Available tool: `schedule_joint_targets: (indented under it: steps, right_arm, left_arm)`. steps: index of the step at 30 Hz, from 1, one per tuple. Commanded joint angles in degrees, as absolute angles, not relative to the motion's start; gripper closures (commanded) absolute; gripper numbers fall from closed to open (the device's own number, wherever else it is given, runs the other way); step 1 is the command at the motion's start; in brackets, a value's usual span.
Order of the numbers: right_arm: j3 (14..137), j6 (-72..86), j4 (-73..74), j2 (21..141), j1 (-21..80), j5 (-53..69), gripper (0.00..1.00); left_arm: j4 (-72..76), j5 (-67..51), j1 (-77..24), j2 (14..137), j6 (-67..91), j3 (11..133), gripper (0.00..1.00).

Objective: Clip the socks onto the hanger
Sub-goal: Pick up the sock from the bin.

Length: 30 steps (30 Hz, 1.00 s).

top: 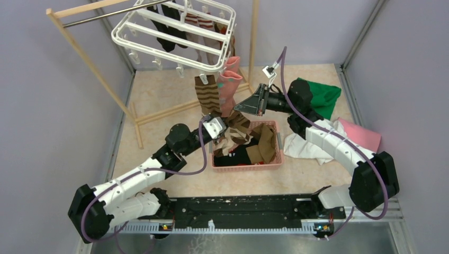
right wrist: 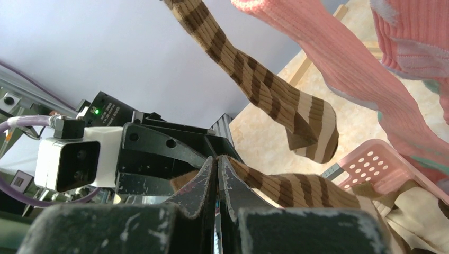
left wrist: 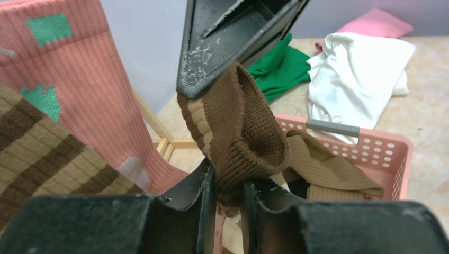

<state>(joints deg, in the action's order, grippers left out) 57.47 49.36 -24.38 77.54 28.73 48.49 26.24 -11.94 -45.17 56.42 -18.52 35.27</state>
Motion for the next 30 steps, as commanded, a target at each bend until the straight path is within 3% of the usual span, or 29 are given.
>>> schedule_joint_targets:
  steps: [1,5,13,18,23,30]
  right_arm:
    - [60.02,50.05,-26.35,77.22,28.83,48.18,1.00]
    - [59.35,49.50,-26.72,76.77,28.41,48.63,0.97]
    - [57.28,36.50,-36.07,74.20,26.64,59.35,0.55]
    - [54.27,7.42,-38.85,70.03,26.02,70.87,0.32]
    - [57.97,-1.95,-37.95,71.93,27.64,80.54,0.30]
    - [58.85,-2.21,-35.47,72.39,35.08,79.45,0.34]
  left_arm:
    - [28.35,-10.93,-45.53,56.11,-17.08,38.00,0.83]
    - [25.14,-9.89,-45.46,53.19,-11.23,37.54,0.93]
    - [13.91,-18.73,-43.29,42.43,-2.43,36.93,0.88]
    - [9.31,-36.18,-39.56,40.35,2.55,38.24,0.82]
    - [2.90,-49.64,-33.88,42.92,0.99,43.68,0.83]
    - [7.68,-61.61,-27.85,48.90,3.81,46.53,0.85]
